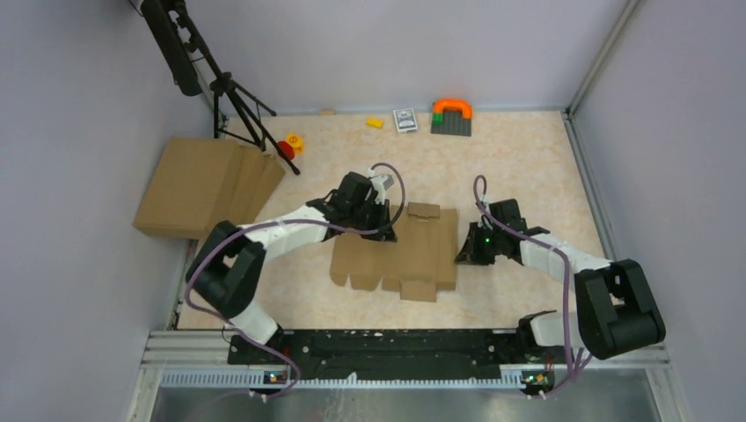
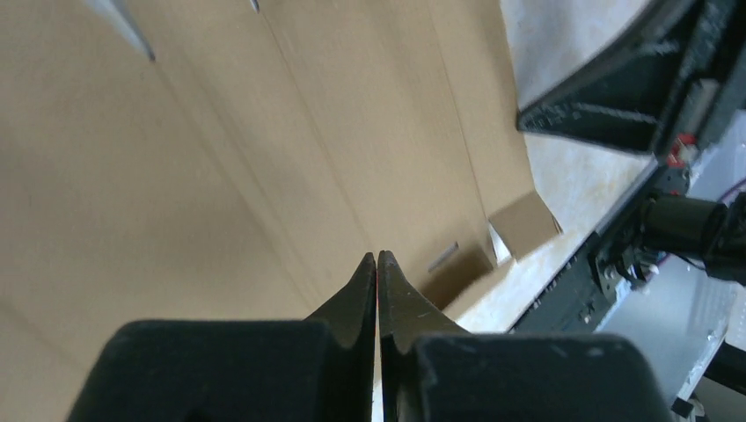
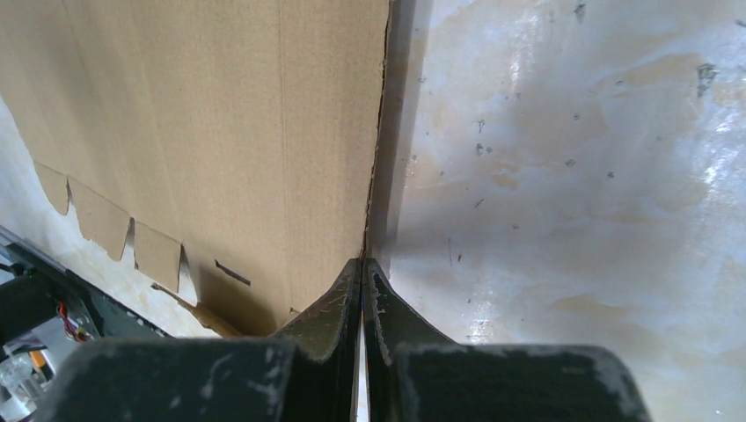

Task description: Fold the paper box

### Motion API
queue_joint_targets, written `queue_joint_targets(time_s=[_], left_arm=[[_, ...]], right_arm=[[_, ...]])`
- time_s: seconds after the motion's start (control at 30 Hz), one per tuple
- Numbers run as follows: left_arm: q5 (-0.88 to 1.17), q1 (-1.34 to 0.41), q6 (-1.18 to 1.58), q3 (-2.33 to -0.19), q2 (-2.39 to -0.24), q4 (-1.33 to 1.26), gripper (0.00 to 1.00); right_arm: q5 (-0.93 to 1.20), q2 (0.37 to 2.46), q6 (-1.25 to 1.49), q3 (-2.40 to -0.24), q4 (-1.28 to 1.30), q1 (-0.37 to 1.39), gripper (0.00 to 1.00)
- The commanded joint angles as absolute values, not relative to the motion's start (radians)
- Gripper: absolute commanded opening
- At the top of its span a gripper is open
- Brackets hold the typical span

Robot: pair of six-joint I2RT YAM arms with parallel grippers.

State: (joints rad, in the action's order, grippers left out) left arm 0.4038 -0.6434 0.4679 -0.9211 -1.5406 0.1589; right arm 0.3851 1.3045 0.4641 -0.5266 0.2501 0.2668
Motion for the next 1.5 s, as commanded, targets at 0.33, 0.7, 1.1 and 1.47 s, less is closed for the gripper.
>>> queue_joint_targets(time_s=[0.33, 0.7, 1.1, 1.47], left_arm=[[0.445, -0.656, 0.463, -1.234, -1.958, 0.008, 0.0], [0.427, -0.667, 0.436, -1.293, -2.05, 0.009, 0.0], [0.423, -0.667, 0.447, -1.301, -2.056, -0.007, 0.0], [0.482, -0.635, 0.489, -1.503, -2.138, -0.05, 0.0]], right_arm=[[0.377, 1.318, 0.48, -0.561, 0.195, 0.292, 0.13], [0.504, 1.388, 0.615, -0.497, -0.021, 0.249, 0.39], [0.561, 1.434, 0.615, -0.503, -0.073, 0.239, 0.0], [0.556, 1.44, 0.571, -0.502, -0.03, 0.239, 0.0]])
